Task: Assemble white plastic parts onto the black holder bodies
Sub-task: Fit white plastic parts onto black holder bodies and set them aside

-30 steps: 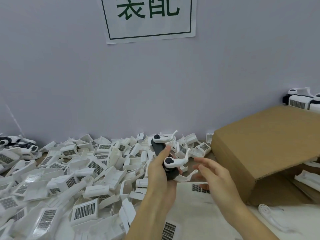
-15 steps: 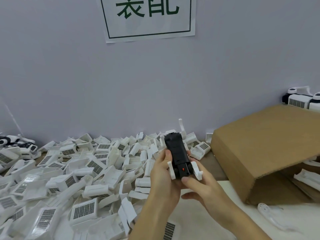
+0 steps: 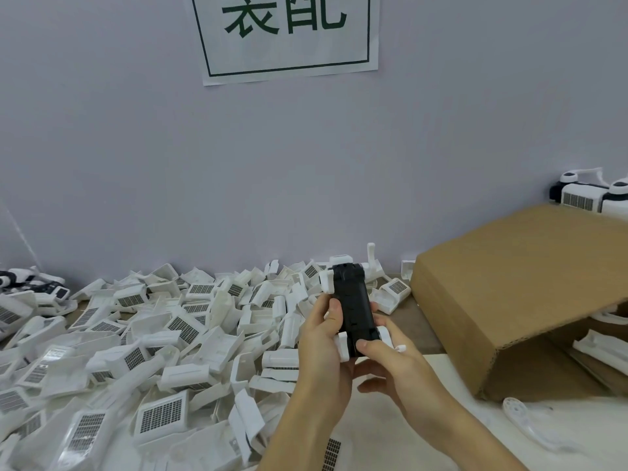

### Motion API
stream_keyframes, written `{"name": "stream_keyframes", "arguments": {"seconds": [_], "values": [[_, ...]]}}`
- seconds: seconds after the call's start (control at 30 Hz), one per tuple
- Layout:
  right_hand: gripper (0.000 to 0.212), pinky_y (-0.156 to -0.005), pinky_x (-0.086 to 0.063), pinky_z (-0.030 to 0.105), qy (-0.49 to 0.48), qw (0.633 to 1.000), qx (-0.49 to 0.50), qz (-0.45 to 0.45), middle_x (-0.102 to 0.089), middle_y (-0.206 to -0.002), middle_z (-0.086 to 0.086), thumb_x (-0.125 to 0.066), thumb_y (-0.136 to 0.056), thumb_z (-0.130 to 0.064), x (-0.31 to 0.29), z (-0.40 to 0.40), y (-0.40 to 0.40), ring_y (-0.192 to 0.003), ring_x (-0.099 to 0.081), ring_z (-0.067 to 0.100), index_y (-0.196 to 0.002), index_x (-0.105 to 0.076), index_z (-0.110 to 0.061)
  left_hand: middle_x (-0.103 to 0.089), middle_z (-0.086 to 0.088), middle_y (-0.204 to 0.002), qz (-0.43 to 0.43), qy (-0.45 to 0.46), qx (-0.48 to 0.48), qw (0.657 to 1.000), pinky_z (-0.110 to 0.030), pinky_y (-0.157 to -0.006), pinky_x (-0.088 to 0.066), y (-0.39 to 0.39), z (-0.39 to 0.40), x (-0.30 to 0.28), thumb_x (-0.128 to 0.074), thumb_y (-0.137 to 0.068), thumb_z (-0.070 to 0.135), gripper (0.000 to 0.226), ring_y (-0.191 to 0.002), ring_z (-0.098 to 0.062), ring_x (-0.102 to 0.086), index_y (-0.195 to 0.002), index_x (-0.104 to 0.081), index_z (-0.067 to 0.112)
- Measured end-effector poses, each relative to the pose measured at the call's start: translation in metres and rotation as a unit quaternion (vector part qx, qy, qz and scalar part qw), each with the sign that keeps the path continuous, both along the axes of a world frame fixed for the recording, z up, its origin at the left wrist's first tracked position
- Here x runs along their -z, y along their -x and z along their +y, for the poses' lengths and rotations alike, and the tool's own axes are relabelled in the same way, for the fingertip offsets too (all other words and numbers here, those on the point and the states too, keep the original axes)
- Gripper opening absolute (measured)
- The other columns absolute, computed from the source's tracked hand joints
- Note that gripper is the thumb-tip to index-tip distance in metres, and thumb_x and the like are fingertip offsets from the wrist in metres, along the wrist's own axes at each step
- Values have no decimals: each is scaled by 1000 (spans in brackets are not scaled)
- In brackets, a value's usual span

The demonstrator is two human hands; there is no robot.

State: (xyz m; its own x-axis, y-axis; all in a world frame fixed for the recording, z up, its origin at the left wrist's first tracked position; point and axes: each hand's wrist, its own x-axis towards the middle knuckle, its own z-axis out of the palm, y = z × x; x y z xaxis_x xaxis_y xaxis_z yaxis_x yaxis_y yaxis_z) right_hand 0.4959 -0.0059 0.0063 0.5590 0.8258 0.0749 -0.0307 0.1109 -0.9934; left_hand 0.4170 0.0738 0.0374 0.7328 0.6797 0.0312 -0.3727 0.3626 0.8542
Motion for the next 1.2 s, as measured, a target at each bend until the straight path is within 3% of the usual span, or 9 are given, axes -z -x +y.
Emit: {"name": "stream_keyframes", "arguments": {"seconds": [0.3,0.43,0.5,0.63,0.73,0.9,1.07,1.2], "values": [[45,-67,-49,31,-7,1000,-10,0,-74,-90,1,-58,-76,-31,2,-1,-4,-76,-68,18,-120,-60,-37,-74,-17,-108,-3,-11,-1,1000,-44,-69,-56,-2,3,4,-41,-107,23,32,-89,-30,-68,-105,-73,21],[38,-71,-49,32,-2,999,-17,-28,-73,-87,-7,-55,-75,-31,2,-2,-3,-80,-69,16,-107,-64,-48,-74,-16,-110,0,-17,3,1000,-45,-71,-55,-1,4,5,-42,-106,26,34,-89,-30,-68,-97,-75,25],[42,-70,-49,31,6,999,-11,-31,-72,-86,-8,-54,-75,-31,2,-2,-2,-79,-70,15,-115,-61,-43,-74,-17,-110,-2,-18,4,1000,-45,-72,-54,-1,4,5,-42,-105,27,35,-89,-30,-68,-94,-76,26],[31,-68,-49,30,15,999,8,-44,-73,-86,-9,-56,-95,-22,3,-2,0,-78,-70,14,-118,-59,-42,-74,-16,-111,-3,-11,10,1000,-43,-67,-55,-1,4,5,-42,-106,28,33,-89,-30,-69,-101,-75,26],[39,-68,-49,31,29,998,17,-54,-73,-86,-11,-50,-101,-15,3,-2,1,-77,-70,14,-122,-55,-48,-73,-15,-113,-3,-11,22,1000,-40,-64,-56,0,3,5,-43,-105,29,31,-89,-29,-70,-105,-73,27],[34,-69,-50,31,35,998,13,-53,-72,-85,-12,-53,-100,-20,-2,-1,4,-77,-70,14,-119,-56,-48,-74,-15,-112,-2,-6,29,1000,-41,-66,-56,1,4,5,-45,-104,29,29,-87,-29,-71,-104,-74,27],[42,-69,-50,32,19,999,11,-26,-74,-91,-6,-57,-79,-38,-3,-3,4,-80,-69,19,-121,-57,-38,-72,-19,-114,-8,-6,29,1000,-48,-78,-52,1,3,5,-49,-101,29,27,-92,-33,-67,-107,-74,22],[31,-71,-51,32,8,999,40,-32,-75,-98,-5,-55,-101,-25,-4,-3,7,-81,-71,19,-121,-58,-48,-67,-25,-123,-12,31,34,999,-47,-75,-54,2,6,7,-53,-94,33,37,-93,-38,-66,-121,-66,11]]}}
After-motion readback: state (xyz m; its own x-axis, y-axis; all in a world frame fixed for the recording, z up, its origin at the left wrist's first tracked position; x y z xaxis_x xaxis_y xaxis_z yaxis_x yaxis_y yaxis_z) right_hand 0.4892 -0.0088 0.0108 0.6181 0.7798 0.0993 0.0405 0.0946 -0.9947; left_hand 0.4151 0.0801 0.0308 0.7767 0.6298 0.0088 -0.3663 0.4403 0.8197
